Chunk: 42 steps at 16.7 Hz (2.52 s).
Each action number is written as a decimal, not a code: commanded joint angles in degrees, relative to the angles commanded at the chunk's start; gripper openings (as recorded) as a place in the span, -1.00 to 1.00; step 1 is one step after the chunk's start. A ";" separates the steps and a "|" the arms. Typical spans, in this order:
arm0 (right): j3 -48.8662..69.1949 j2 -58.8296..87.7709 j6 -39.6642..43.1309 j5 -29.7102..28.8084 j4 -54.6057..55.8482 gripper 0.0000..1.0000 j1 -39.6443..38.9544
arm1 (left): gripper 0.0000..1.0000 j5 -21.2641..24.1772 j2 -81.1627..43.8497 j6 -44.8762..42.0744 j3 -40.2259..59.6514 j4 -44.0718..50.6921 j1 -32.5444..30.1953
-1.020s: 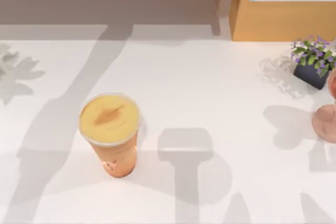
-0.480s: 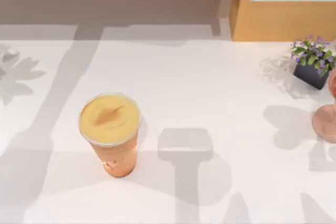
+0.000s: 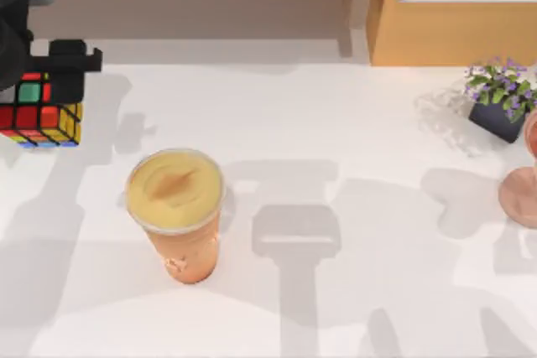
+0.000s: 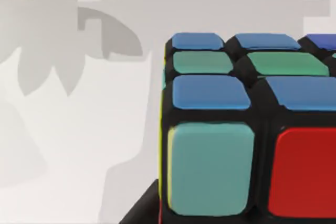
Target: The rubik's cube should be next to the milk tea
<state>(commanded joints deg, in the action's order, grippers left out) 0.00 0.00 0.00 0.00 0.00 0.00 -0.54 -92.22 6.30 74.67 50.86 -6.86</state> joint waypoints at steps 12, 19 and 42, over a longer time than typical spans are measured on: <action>0.00 0.00 0.00 0.00 0.00 1.00 0.00 | -1.00 0.14 -0.91 0.92 -11.45 9.03 -1.00; 0.00 0.00 0.00 0.00 0.00 1.00 0.00 | -1.00 -0.48 -0.34 0.96 -11.27 8.69 0.11; 0.00 0.00 0.00 0.00 0.00 1.00 0.00 | -0.70 0.20 -2.45 0.95 -14.81 4.46 -1.10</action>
<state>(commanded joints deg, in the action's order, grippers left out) 0.00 0.00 0.00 0.00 0.00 0.00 -0.33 -94.67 7.24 59.87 55.32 -7.96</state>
